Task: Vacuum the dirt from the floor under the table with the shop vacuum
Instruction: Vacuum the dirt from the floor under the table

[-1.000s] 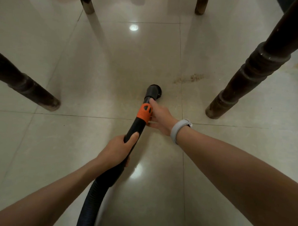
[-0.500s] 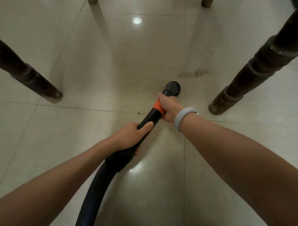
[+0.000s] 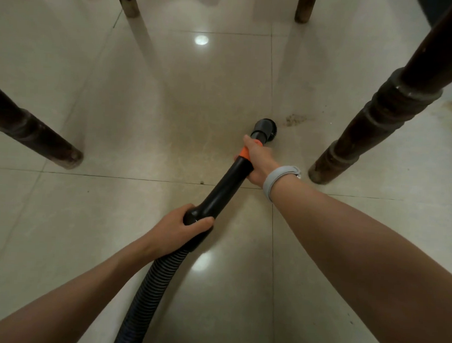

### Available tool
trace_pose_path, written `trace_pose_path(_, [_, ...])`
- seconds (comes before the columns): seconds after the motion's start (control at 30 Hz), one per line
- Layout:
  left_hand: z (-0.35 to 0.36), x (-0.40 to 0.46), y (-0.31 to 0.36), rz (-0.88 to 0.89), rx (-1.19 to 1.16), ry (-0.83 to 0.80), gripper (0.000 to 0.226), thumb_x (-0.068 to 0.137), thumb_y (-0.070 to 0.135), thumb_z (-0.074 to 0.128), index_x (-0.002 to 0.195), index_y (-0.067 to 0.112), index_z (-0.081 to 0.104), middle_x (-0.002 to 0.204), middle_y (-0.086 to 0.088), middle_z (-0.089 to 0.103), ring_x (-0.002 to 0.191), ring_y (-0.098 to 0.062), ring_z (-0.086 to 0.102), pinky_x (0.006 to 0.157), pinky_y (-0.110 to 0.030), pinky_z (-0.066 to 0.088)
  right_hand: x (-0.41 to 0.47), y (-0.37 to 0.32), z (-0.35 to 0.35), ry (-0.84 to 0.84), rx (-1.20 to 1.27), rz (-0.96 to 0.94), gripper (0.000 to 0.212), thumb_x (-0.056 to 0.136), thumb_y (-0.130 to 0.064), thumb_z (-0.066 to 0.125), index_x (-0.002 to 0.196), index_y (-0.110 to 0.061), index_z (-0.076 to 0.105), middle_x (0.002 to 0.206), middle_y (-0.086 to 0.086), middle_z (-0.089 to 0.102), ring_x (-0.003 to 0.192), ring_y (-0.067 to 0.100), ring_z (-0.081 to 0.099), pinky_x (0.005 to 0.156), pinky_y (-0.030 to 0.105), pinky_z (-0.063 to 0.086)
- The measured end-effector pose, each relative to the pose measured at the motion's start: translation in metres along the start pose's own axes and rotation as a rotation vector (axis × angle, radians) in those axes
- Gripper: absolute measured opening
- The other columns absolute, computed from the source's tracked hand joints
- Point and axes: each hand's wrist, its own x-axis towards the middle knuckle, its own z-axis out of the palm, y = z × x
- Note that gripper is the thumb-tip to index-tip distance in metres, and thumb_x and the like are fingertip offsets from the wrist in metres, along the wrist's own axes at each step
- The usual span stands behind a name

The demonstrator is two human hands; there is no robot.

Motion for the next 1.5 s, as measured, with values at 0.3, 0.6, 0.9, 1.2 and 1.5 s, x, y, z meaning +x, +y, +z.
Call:
trace_pose_path(0.3, [-0.018,0.023,0.033,-0.002,-0.171,0.106,0.040,0.080,0.048,0.063,0.097,0.012,0.060,0.077,-0.009,0.066,0.059,-0.020,0.064,0.059,-0.030,0.055,-0.026,0.006,0.030,-0.090,0.145,0.011,0.022,0.094,-0.018,0.057,0.082,-0.010,0.040,0.070,0.008,0.051,0.058,0.021,0.058,0.057,0.035,0.051])
trace_pose_path(0.6, [-0.005,0.007,0.022,0.025,-0.239,-0.012,0.049,0.075,0.052,0.053,0.100,0.010,0.052,0.068,-0.008,0.061,0.052,-0.017,0.059,0.052,-0.026,0.053,-0.039,-0.001,0.017,-0.002,0.121,-0.023,0.025,0.096,-0.025,0.052,0.079,-0.013,0.039,0.076,0.007,0.051,0.059,0.018,0.058,0.062,0.032,0.051])
trace_pose_path(0.9, [-0.011,-0.001,0.015,0.082,-0.123,-0.041,0.048,0.079,0.054,0.061,0.098,0.012,0.054,0.061,-0.007,0.059,0.047,-0.018,0.056,0.048,-0.028,0.049,-0.059,0.019,0.006,0.037,0.266,0.064,0.023,0.095,-0.026,0.054,0.080,-0.012,0.042,0.076,0.007,0.055,0.059,0.018,0.060,0.062,0.033,0.053])
trace_pose_path(1.2, [0.000,0.025,0.041,0.060,-0.151,0.000,0.054,0.075,0.058,0.053,0.096,0.007,0.054,0.064,-0.008,0.062,0.048,-0.017,0.058,0.049,-0.028,0.051,-0.050,-0.007,0.009,0.089,0.028,-0.055,0.028,0.098,-0.032,0.046,0.108,-0.007,0.042,0.067,0.006,0.055,0.056,0.018,0.060,0.066,0.035,0.055])
trace_pose_path(1.5, [0.012,0.041,0.051,0.034,-0.243,-0.034,0.065,0.070,0.065,0.048,0.093,0.004,0.053,0.060,-0.007,0.060,0.047,-0.019,0.056,0.047,-0.028,0.050,-0.033,-0.023,0.007,0.137,-0.087,-0.096,0.027,0.098,-0.031,0.044,0.111,-0.007,0.040,0.066,0.007,0.055,0.055,0.018,0.059,0.075,0.039,0.057])
